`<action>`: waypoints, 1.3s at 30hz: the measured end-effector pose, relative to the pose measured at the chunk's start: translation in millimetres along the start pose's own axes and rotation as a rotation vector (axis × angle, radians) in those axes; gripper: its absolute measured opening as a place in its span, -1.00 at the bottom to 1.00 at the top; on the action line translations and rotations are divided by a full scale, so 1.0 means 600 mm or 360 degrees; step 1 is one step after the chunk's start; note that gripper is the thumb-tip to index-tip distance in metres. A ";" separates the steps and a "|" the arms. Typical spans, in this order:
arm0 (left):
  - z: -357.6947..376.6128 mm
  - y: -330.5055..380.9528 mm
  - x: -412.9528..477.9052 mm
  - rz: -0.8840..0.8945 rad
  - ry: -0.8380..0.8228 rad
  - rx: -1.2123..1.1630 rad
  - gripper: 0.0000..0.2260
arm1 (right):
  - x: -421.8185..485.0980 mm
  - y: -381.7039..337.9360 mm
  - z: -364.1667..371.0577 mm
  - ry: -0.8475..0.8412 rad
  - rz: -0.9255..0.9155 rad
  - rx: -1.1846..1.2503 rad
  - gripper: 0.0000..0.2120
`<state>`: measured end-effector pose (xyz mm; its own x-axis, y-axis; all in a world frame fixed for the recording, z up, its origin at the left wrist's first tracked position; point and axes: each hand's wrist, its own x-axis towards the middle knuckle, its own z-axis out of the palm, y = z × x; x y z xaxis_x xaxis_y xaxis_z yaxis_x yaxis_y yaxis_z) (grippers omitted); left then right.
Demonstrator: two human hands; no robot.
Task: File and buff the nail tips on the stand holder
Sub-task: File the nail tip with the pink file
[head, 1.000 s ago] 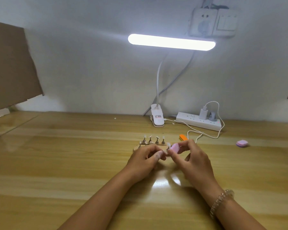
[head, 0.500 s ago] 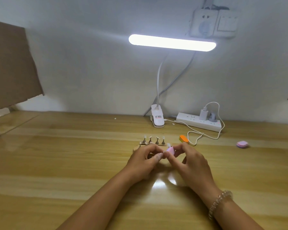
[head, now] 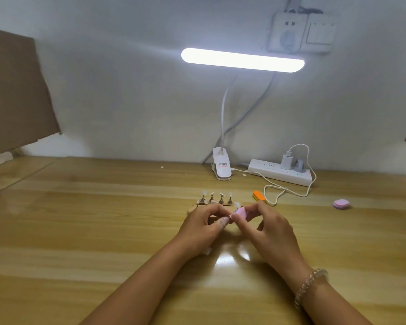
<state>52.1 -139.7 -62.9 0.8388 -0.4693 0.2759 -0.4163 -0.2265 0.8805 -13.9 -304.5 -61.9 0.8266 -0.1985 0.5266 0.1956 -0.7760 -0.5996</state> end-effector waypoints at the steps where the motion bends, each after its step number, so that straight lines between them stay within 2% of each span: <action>1: 0.000 0.000 0.000 0.0005 0.0004 0.0005 -0.85 | 0.000 0.001 -0.001 0.0019 0.0011 -0.0040 -0.74; 4: -0.002 -0.002 -0.003 -0.0038 -0.0014 -0.0008 -0.84 | -0.007 -0.010 0.005 -0.0004 -0.0136 -0.0096 -0.70; 8: -0.001 0.000 -0.002 -0.0020 -0.0013 0.0053 -0.86 | -0.002 -0.004 0.003 0.0027 -0.0047 -0.0093 -0.73; 11: -0.001 -0.002 -0.002 -0.0015 -0.0015 0.0054 -0.82 | -0.007 -0.009 0.005 0.0007 -0.0188 -0.0145 -0.70; 15: 0.000 -0.005 0.001 0.0015 -0.0019 0.0075 -0.84 | 0.000 -0.002 0.002 0.0026 -0.0034 -0.0063 -0.70; 19: 0.000 -0.008 0.001 0.0008 -0.0016 0.0012 -0.83 | -0.007 -0.009 0.006 -0.0014 -0.0168 -0.0076 -0.65; 23: 0.001 -0.010 0.003 -0.0037 -0.0006 0.0008 -0.86 | 0.002 -0.004 0.001 0.0042 0.0014 0.0033 -0.71; 27: 0.000 -0.009 0.000 -0.0052 -0.0023 -0.0044 -0.86 | -0.009 -0.011 0.006 -0.0044 -0.0158 -0.0071 -0.66; 31: 0.000 -0.008 0.000 -0.0064 -0.0011 0.0027 -0.87 | -0.002 -0.004 0.001 0.0069 -0.0013 -0.0062 -0.69; 35: -0.002 -0.006 -0.001 -0.0083 -0.0023 0.0004 -0.85 | -0.003 -0.008 0.004 -0.0069 -0.0052 -0.0014 -0.64; 39: -0.001 -0.004 -0.004 -0.0061 -0.0028 -0.0022 -0.85 | 0.005 0.007 -0.008 0.0108 0.0189 -0.0119 -0.66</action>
<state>51.4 -137.4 -65.5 0.8476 -0.4757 0.2352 -0.3791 -0.2327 0.8956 -12.8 -311.1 -59.9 0.8037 -0.3296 0.4954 0.0566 -0.7865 -0.6150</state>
